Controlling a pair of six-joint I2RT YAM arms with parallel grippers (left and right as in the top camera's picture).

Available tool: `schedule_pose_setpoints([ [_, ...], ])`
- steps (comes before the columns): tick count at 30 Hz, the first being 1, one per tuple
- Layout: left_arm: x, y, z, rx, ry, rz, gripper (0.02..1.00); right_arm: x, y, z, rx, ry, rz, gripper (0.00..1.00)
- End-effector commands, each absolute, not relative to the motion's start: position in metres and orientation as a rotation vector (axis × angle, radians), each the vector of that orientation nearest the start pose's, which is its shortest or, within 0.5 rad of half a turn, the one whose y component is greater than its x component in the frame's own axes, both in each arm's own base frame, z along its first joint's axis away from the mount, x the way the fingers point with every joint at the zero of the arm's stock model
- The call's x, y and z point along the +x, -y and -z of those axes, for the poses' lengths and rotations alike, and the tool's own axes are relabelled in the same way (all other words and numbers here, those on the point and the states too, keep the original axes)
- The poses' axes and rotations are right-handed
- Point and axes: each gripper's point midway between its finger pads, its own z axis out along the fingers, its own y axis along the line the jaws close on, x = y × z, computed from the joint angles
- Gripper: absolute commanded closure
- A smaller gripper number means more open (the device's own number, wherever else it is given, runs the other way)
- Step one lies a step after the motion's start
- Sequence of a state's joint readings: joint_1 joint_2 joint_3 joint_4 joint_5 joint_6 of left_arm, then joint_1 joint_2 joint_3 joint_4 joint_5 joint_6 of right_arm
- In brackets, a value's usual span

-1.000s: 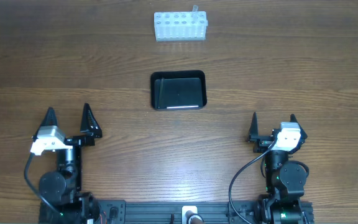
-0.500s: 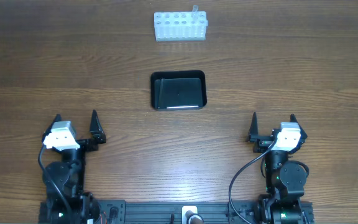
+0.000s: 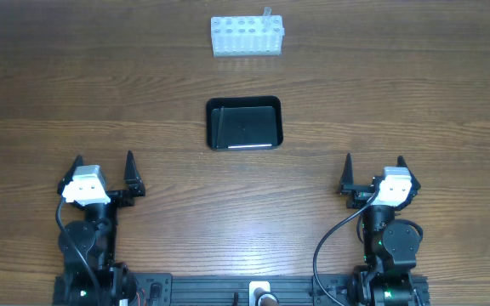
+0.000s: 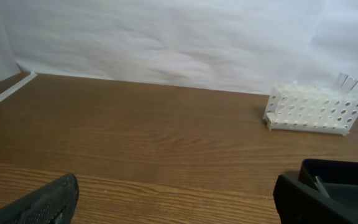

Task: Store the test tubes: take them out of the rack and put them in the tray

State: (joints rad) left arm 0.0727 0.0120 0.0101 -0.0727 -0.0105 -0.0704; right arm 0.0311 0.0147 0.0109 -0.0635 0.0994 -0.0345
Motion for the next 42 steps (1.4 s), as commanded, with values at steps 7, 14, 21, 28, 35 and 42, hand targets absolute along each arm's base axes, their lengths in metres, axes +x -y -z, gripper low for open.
schedule_pose_setpoints([
  [7,0.245,-0.02,-0.157,-0.109,-1.639,-0.022,0.02,0.246,0.011,-0.158,0.022,-1.639,0.09,0.009],
  [14,0.245,-0.02,-0.157,-0.109,-1.639,-0.022,0.02,0.246,0.011,-0.158,0.022,-1.639,0.09,0.009],
  [21,0.245,-0.02,-0.157,-0.109,-1.639,-0.022,0.02,0.246,0.016,-0.16,0.04,-1.632,0.12,0.007],
  [28,0.245,-0.02,-0.157,-0.109,-1.639,-0.022,0.02,0.244,0.012,-0.172,0.057,-1.614,0.07,0.007],
  [35,0.245,-0.02,-0.157,-0.109,-1.639,-0.022,0.023,0.225,0.013,-0.22,0.049,-1.626,0.08,0.009],
  [42,0.245,-0.02,-0.157,-0.109,-1.639,-0.022,0.02,0.207,0.013,-0.255,0.054,-1.774,0.077,0.009],
])
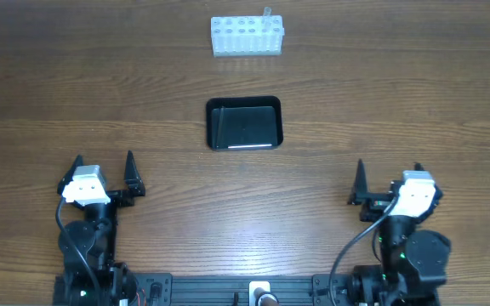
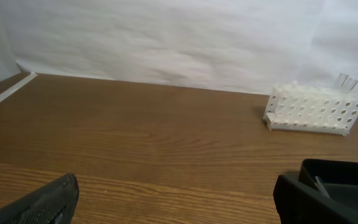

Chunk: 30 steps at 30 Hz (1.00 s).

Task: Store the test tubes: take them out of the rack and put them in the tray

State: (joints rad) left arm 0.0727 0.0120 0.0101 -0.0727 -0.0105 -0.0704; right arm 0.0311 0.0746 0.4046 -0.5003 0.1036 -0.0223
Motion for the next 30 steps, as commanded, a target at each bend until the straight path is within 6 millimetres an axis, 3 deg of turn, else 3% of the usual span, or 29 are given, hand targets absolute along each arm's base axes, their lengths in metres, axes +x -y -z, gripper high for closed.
schedule_pose_setpoints([
  [1,0.245,-0.02,-0.157,-0.109,-1.639,-0.022,0.02,0.208,0.013,-0.261,0.057,-1.801,0.074,0.009],
  [8,0.245,-0.019,-0.157,-0.109,-1.639,-0.022,0.02,0.234,0.009,-0.321,0.042,-1.898,0.064,0.009],
  [12,0.245,-0.02,-0.157,-0.109,-1.639,-0.022,0.023,0.265,0.008,-0.351,0.04,-1.931,0.065,0.009],
  [17,0.245,-0.02,-0.157,-0.109,-1.639,-0.022,0.02,0.308,-0.013,-0.37,-0.025,-1.971,0.03,0.009],
  [23,0.245,-0.02,-0.157,-0.109,-1.639,-0.022,0.023,0.367,-0.046,-0.368,-0.108,-2.055,-0.01,0.007],
  [30,0.245,-0.02,-0.157,-0.109,-1.639,-0.022,0.02,0.451,-0.076,-0.331,-0.02,-2.109,0.027,0.007],
])
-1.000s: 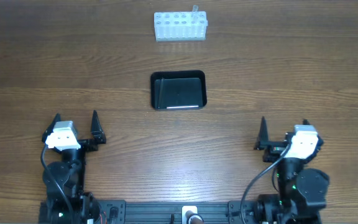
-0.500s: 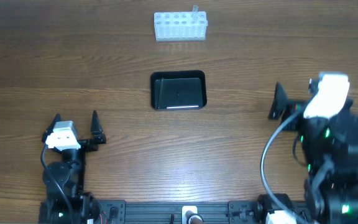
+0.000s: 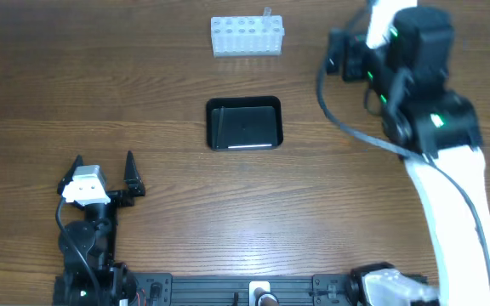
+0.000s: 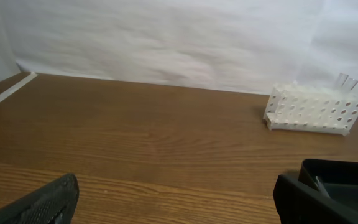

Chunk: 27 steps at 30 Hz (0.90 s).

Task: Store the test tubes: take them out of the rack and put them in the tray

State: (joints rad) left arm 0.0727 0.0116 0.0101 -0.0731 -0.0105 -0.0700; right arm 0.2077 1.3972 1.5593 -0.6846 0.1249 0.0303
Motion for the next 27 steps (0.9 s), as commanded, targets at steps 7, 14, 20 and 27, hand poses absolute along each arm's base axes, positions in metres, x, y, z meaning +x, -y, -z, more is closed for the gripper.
schedule_pose_setpoints([
  [7,0.245,-0.02,-0.157,-0.109,-1.639,-0.022,0.02,0.515,-0.115,-0.278,0.006,-2.127,0.002,0.007],
  [14,0.245,-0.02,-0.157,-0.109,-1.639,-0.022,0.02,0.554,-0.152,-0.224,-0.007,-2.128,-0.027,0.02],
  [20,0.245,-0.02,-0.157,-0.109,-1.639,-0.022,0.02,0.575,-0.165,-0.187,0.006,-2.111,0.028,0.018],
  [27,0.245,-0.02,-0.157,-0.109,-1.639,-0.022,0.02,0.602,-0.176,-0.163,0.017,-2.086,0.043,0.045],
])
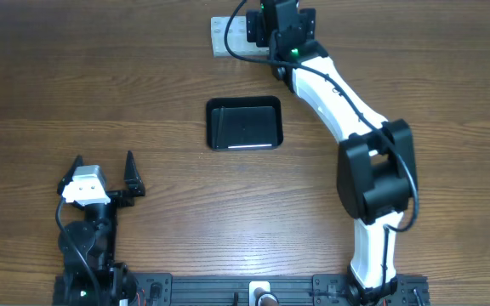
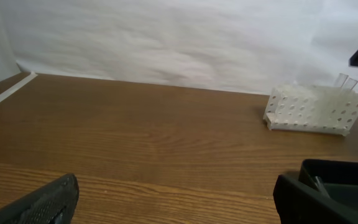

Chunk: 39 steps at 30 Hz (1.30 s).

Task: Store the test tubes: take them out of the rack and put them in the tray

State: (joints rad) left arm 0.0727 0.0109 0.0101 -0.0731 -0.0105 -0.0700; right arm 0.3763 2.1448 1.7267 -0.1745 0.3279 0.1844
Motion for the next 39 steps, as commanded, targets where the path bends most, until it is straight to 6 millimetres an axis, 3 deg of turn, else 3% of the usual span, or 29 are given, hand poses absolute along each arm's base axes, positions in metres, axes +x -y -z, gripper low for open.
schedule_pose_setpoints([
  [1,0.245,-0.019,-0.157,-0.109,-1.64,-0.022,0.02,0.605,-0.179,-0.161,0.016,-2.085,0.042,0.049],
  [8,0.245,-0.02,-0.157,-0.109,-1.639,-0.022,0.023,0.622,-0.193,-0.15,0.008,-2.075,0.029,0.172],
  [19,0.245,-0.02,-0.157,-0.109,-1.639,-0.022,0.02,0.617,-0.19,-0.136,0.067,-2.123,0.03,0.22],
  [21,0.245,-0.02,-0.157,-0.109,-1.639,-0.022,0.02,0.616,-0.19,-0.135,0.066,-2.129,0.032,0.286],
  [35,0.245,-0.02,-0.157,-0.109,-1.639,-0.022,0.02,0.611,-0.185,-0.126,0.064,-2.167,0.051,0.478],
  [39,0.245,-0.02,-0.157,-0.109,-1.639,-0.022,0.023,0.611,-0.185,-0.126,0.063,-2.167,0.051,0.586],
])
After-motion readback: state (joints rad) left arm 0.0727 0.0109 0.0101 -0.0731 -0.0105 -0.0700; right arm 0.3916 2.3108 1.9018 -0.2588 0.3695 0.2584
